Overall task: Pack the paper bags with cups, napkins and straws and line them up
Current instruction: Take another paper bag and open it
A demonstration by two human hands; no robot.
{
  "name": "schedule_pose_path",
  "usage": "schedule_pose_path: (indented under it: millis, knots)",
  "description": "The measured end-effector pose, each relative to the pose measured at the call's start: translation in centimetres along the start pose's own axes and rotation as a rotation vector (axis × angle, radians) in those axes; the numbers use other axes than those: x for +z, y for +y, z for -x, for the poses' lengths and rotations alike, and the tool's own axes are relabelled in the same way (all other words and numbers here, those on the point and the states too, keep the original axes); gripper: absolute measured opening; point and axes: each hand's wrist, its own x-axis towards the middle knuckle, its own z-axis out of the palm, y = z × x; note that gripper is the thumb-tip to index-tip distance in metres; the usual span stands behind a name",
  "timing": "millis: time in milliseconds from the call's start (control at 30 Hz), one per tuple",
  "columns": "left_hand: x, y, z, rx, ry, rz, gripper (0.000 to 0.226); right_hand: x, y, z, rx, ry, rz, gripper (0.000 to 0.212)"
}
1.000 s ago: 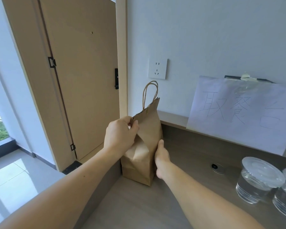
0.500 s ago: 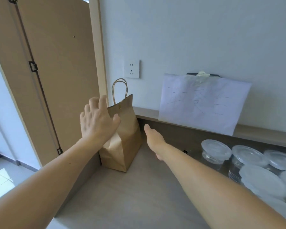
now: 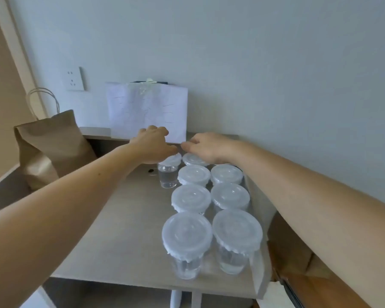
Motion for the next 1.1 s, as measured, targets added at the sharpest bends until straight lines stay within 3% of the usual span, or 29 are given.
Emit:
schedule_pose_path:
  millis: [167,367,633,767,900,1100]
  knots:
    - [2.5,10.5,-1.1,0.174,-0.083,-0.047,0.059,-2.7,9.6,6.5,0.157,0.078,-0.057,0.054]
    - [6.2,21.4,-4.6,0.344,-0.158,-0.064,0.073,-4.0,20.4,10.3,0.362,0.075,-0.155,0.059]
    - [13.3,33.0,-10.4,0.495,-0.289,-0.091,0.071,-4.2,33.2,12.0,0.568,0.033,-0.136,0.060]
    - [18.0,37.5,-12.0,0.521,-0.332,-0.119,0.067,-3.3,39.7,12.6,0.589,-0.012,-0.149,0.040]
    - [25.0,40.8,-12.6,0.512,-0.410,-0.109,0.069,-0.4,47.1,12.2,0.620,-0.093,-0.164,0.045]
    - [35.0,43.5,-11.8,0.331,-0.574,-0.048,0.061,4.6,57.7,10.0,0.610,-0.246,-0.200,0.034]
